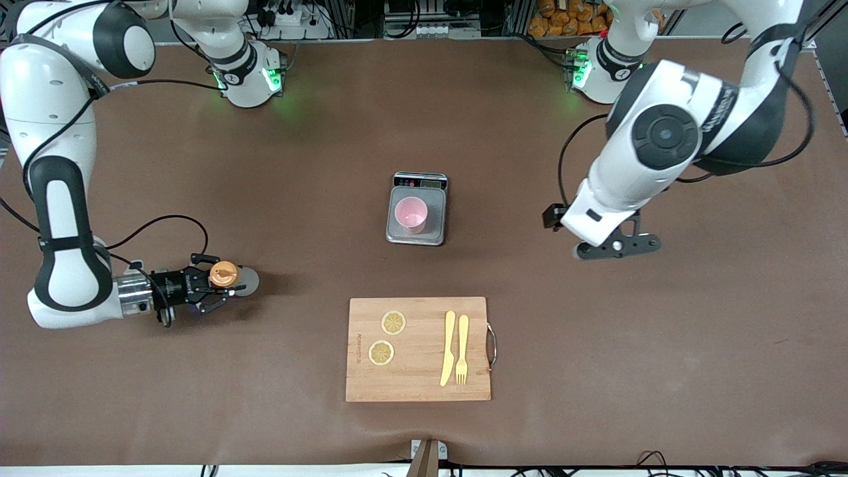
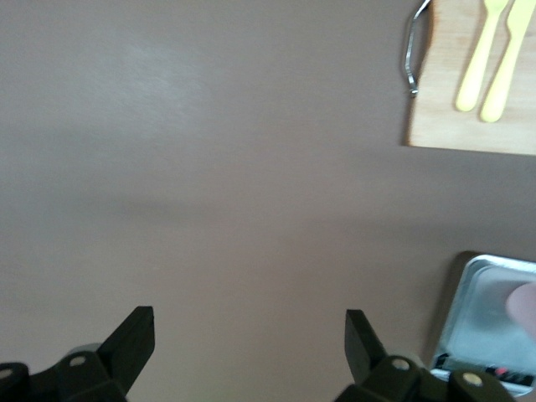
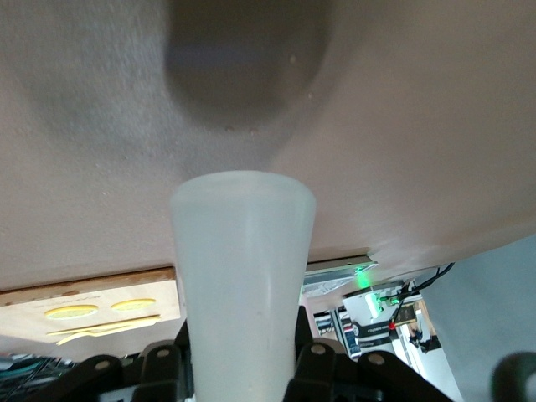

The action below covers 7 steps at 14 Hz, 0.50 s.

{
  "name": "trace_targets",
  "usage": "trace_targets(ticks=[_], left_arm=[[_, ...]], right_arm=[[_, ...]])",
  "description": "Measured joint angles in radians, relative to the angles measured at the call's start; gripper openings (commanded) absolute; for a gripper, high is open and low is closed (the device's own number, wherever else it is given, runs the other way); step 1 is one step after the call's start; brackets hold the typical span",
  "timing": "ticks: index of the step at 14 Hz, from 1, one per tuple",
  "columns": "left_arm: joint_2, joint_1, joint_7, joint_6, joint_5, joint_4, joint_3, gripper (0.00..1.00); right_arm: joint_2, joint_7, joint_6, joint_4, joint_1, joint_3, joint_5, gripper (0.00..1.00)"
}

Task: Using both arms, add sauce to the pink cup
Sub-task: 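Release the cup on the scale while the right gripper lifts the bottle, then move the white bottle with the right gripper over the pink cup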

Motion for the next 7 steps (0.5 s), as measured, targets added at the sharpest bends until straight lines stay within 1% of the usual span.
trace_targets(ticks=[5, 6, 7], left_arm=[[-0.124, 0.099, 0.212, -0.032, -0.012, -0.056, 0.003, 1.00], [-0.149, 0.104, 0.258, -0.038, -0.026, -0.067, 0.020, 1.00], [-0.176, 0.097, 0.307, -0.040, -0.046, -0.081, 0.057, 1.00]], right_arm=[[-0.059, 0.163, -0.001, 0.041, 0.102, 0.001, -0.125, 0.44], [-0.067, 0.198, -0.001, 0.049, 0.127, 0.001, -0.138, 0.44], [-0.074, 0.224, 0.000, 0.054, 0.148, 0.001, -0.145, 0.44]])
